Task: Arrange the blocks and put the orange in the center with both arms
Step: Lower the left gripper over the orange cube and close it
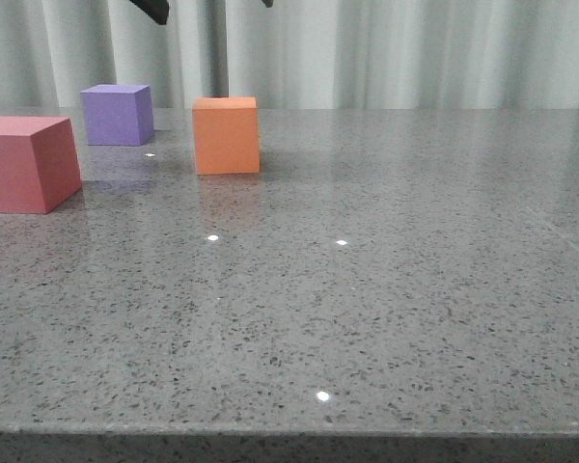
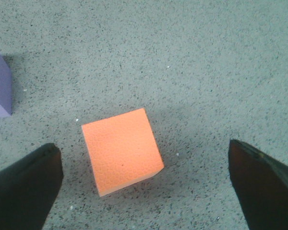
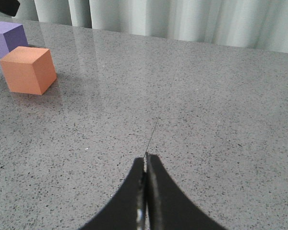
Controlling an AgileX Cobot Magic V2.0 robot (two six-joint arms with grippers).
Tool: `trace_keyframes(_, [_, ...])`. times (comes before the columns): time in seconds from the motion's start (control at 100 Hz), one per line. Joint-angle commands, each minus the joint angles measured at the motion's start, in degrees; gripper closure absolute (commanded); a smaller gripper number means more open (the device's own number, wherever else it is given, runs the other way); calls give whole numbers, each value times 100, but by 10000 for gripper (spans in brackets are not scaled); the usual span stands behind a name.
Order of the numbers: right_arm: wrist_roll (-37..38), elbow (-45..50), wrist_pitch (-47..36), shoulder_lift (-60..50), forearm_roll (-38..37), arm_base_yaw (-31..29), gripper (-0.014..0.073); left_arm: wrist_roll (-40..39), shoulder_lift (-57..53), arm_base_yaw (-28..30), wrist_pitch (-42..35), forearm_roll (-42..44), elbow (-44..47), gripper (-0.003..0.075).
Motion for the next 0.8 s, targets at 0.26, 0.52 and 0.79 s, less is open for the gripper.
trace_keyframes(0.26, [-9,-141,-443,9,-134,-27,704,-468,73,-33,-421,168,-198,60])
trace_keyframes(0.52, [-9,-141,-443,9,-134,-27,704,-595,392,-33,-399,230,-198,60])
trace_keyframes(0.79, [-9,-141,-443,9,-134,-27,704,-595,684,-33,-350,347,-198,60])
